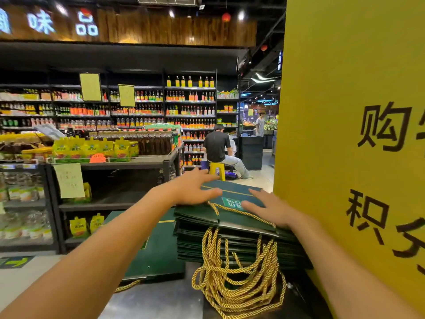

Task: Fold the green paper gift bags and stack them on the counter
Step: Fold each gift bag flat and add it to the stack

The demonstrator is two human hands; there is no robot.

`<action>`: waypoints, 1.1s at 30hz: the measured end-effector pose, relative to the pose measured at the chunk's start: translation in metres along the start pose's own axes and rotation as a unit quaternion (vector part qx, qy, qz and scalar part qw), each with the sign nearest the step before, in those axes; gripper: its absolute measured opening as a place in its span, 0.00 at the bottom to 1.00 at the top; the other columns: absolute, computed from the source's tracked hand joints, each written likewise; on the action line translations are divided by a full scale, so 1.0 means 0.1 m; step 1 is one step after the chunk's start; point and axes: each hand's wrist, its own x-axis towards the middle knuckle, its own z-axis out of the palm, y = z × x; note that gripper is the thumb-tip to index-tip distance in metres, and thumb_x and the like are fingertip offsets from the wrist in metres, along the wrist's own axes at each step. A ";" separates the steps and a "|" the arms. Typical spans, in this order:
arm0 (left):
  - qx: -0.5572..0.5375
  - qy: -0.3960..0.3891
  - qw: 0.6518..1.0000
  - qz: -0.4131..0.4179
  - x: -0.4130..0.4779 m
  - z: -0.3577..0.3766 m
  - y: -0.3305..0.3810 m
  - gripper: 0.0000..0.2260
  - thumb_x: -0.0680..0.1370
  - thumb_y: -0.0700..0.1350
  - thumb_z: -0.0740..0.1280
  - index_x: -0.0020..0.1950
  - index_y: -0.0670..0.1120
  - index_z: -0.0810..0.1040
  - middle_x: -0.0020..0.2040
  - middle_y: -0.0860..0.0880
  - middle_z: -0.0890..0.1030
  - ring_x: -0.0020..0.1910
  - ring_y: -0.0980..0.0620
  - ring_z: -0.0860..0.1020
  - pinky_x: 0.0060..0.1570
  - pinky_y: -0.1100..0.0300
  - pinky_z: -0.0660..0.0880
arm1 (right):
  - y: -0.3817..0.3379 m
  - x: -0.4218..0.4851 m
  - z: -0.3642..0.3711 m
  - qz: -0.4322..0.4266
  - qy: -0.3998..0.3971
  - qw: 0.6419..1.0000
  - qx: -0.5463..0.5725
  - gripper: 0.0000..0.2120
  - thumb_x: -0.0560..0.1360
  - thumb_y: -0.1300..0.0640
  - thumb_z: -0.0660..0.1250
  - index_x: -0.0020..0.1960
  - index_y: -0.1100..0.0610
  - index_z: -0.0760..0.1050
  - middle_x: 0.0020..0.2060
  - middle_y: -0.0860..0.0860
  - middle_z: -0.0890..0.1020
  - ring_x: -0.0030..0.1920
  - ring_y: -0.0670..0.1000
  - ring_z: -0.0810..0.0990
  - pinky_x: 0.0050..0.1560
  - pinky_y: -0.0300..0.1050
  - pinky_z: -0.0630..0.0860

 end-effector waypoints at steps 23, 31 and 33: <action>0.103 -0.100 0.989 -0.028 0.19 0.74 -0.13 0.35 0.75 0.75 0.50 0.81 0.65 0.53 0.84 0.46 0.51 0.82 0.38 0.47 0.78 0.40 0.45 | 0.18 0.09 0.35 0.032 -0.064 0.996 -0.052 0.44 0.73 0.22 0.52 0.82 0.41 0.47 0.83 0.54 0.47 0.82 0.59 0.45 0.79 0.59 0.46; -0.095 0.109 0.987 -0.063 -0.09 0.24 -0.10 0.19 0.85 0.54 0.58 0.44 0.44 0.80 0.36 0.49 0.78 0.37 0.51 0.76 0.38 0.58 0.69 | -0.20 -0.07 -0.15 -0.052 0.038 0.998 -0.015 0.17 0.80 0.43 0.66 0.61 0.53 0.82 0.59 0.52 0.84 0.55 0.51 0.80 0.55 0.45 0.76; -0.095 0.141 0.983 -0.073 -0.24 0.09 -0.21 0.19 0.84 0.52 0.59 0.45 0.39 0.79 0.34 0.47 0.78 0.35 0.49 0.75 0.37 0.57 0.70 | -0.42 -0.10 -0.21 -0.075 0.067 0.995 0.005 0.12 0.81 0.52 0.64 0.57 0.55 0.84 0.54 0.52 0.85 0.50 0.51 0.82 0.52 0.45 0.78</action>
